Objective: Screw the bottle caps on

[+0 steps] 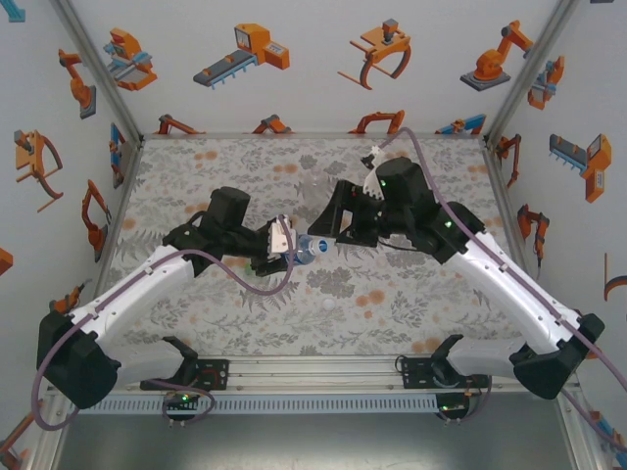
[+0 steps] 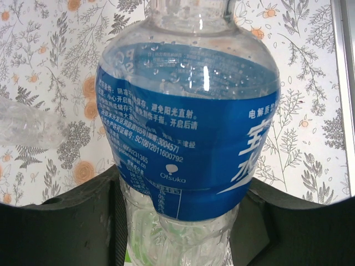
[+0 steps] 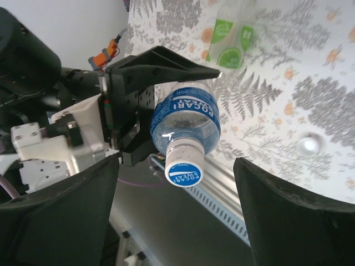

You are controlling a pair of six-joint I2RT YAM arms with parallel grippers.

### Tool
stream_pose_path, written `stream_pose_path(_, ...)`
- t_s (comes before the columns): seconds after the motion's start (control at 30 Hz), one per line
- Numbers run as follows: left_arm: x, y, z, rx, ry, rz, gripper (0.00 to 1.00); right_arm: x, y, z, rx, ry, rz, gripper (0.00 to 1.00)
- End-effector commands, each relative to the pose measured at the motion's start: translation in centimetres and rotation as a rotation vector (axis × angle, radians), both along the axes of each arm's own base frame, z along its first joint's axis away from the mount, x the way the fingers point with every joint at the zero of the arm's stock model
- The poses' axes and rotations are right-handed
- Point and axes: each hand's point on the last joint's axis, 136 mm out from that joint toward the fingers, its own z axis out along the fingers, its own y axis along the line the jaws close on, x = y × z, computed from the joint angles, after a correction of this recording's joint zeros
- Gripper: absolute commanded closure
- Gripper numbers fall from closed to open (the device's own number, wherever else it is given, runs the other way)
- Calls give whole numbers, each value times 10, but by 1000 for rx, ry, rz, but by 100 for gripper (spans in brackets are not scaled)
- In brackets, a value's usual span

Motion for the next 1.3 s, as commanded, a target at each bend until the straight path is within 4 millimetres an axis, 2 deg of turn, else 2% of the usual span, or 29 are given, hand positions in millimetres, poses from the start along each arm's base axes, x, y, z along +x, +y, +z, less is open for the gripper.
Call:
stream_pose_path(0.0, -6, -6, 14, -43, -19, -58, 100, -3, -14, 9, -130, -174, 73, 25)
stream_pose_path(0.17, -7, -6, 11, -32, -1, -64, 100, -9, -6, 42, -172, -570, 294, 24)
stream_pose_path(0.23, -8, -7, 9, -26, 14, -70, 100, -20, 1, 55, -183, -778, 440, 27)
stream_pose_path(0.33, -11, -9, 11, -30, 38, -90, 100, -32, 8, 60, -216, -982, 597, 28)
stream_pose_path(0.47, -14, -10, 12, -38, 50, -108, 100, -55, 15, 47, -245, -1129, 859, 28)
stream_pose_path(0.63, -15, -9, 13, -39, 53, -110, 100, -75, 16, 31, -224, -1235, 1027, 32)
stream_pose_path(1.03, -19, -12, 18, -59, 67, -133, 100, -79, 22, 12, -182, -1226, 1039, 52)
stream_pose_path(1.27, -20, -12, 19, -65, 71, -138, 100, -82, 27, 8, -157, -1217, 1040, 57)
